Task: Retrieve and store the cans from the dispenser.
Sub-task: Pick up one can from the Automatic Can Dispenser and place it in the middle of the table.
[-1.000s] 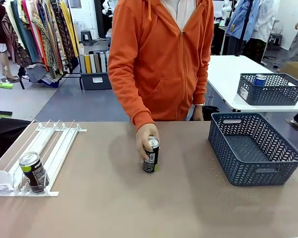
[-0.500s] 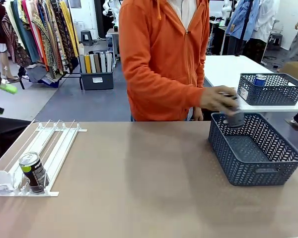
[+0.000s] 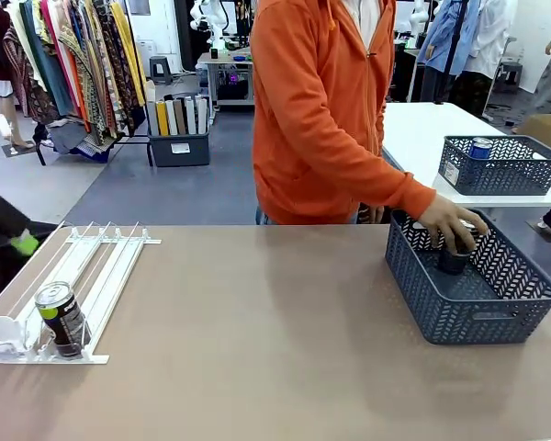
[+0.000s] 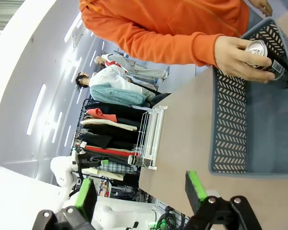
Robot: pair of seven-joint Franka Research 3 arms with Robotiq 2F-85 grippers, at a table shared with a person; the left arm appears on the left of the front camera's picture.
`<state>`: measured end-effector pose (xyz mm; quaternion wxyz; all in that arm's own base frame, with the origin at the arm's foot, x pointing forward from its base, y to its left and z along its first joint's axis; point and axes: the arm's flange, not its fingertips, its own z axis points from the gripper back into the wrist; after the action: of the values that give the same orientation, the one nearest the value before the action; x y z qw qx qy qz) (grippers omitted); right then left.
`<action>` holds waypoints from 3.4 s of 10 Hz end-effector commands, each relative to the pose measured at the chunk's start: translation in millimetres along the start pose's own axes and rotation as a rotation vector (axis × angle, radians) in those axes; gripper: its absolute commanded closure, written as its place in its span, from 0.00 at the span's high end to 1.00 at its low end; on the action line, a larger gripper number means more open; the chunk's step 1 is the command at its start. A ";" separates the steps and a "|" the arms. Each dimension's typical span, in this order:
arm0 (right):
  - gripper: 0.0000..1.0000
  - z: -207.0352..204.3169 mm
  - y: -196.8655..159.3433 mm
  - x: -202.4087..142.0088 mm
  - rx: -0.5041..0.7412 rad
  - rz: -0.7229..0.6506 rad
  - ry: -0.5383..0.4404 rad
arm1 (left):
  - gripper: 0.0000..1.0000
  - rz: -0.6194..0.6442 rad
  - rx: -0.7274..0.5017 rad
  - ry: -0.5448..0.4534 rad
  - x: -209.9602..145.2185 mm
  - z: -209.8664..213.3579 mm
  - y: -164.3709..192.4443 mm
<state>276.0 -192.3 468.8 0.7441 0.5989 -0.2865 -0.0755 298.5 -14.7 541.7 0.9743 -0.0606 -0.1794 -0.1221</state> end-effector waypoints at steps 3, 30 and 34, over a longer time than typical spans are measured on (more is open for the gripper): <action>1.00 -2.0 4.5 3.2 0.025 -0.002 -0.020 | 1.00 0.000 0.000 0.000 0.0 0.0 0.0; 1.00 -2.0 4.5 3.2 0.025 -0.002 -0.020 | 1.00 0.080 0.046 0.152 -21.6 -122.6 -11.5; 1.00 -2.0 4.5 3.2 0.025 -0.002 -0.020 | 1.00 0.055 0.009 0.253 -21.1 -159.7 -19.2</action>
<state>276.0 -192.3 468.8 0.7441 0.5988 -0.2865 -0.0754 370.4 -60.0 419.5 0.9939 -0.0378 -0.0475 -0.0922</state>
